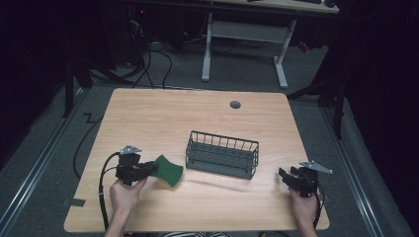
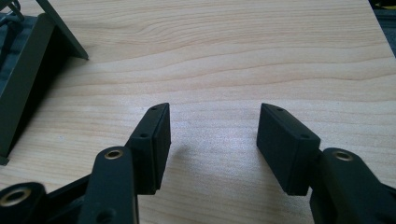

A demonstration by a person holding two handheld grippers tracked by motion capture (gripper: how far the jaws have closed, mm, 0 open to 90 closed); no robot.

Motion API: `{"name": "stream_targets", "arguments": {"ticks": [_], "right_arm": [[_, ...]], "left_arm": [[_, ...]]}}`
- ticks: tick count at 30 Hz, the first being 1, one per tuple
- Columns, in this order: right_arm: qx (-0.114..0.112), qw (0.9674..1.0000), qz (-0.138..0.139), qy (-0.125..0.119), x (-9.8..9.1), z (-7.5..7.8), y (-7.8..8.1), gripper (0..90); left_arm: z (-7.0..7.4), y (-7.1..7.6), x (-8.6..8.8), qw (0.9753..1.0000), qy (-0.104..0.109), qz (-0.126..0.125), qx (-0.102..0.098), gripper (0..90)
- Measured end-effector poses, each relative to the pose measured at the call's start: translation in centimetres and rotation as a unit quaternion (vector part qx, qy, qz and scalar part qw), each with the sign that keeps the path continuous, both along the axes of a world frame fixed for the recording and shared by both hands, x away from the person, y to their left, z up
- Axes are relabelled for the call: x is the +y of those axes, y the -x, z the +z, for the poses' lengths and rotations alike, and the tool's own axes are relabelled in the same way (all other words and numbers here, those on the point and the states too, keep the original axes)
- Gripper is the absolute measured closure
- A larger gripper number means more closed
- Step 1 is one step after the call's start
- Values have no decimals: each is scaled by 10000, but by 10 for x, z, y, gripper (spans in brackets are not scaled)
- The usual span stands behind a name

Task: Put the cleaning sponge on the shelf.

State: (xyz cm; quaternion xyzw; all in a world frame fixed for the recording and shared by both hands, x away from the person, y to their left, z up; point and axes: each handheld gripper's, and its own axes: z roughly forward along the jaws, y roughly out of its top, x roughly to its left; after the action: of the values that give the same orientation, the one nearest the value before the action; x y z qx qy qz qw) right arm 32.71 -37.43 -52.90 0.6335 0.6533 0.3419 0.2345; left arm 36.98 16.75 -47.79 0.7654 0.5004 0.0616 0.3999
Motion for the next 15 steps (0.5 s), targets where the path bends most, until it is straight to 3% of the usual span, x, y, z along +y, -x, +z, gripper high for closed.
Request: {"name": "stream_targets", "arguments": {"ticks": [9,15], "right_arm": [[3,10000,0,-17,-1,0,0,445],[-4,10000,-1,-16,-1,0,0,439]], "left_arm": [[11,6,-4,9997,72,-223,-96,814],[21,10,-8,9992,-18,-324,-236,827]]}}
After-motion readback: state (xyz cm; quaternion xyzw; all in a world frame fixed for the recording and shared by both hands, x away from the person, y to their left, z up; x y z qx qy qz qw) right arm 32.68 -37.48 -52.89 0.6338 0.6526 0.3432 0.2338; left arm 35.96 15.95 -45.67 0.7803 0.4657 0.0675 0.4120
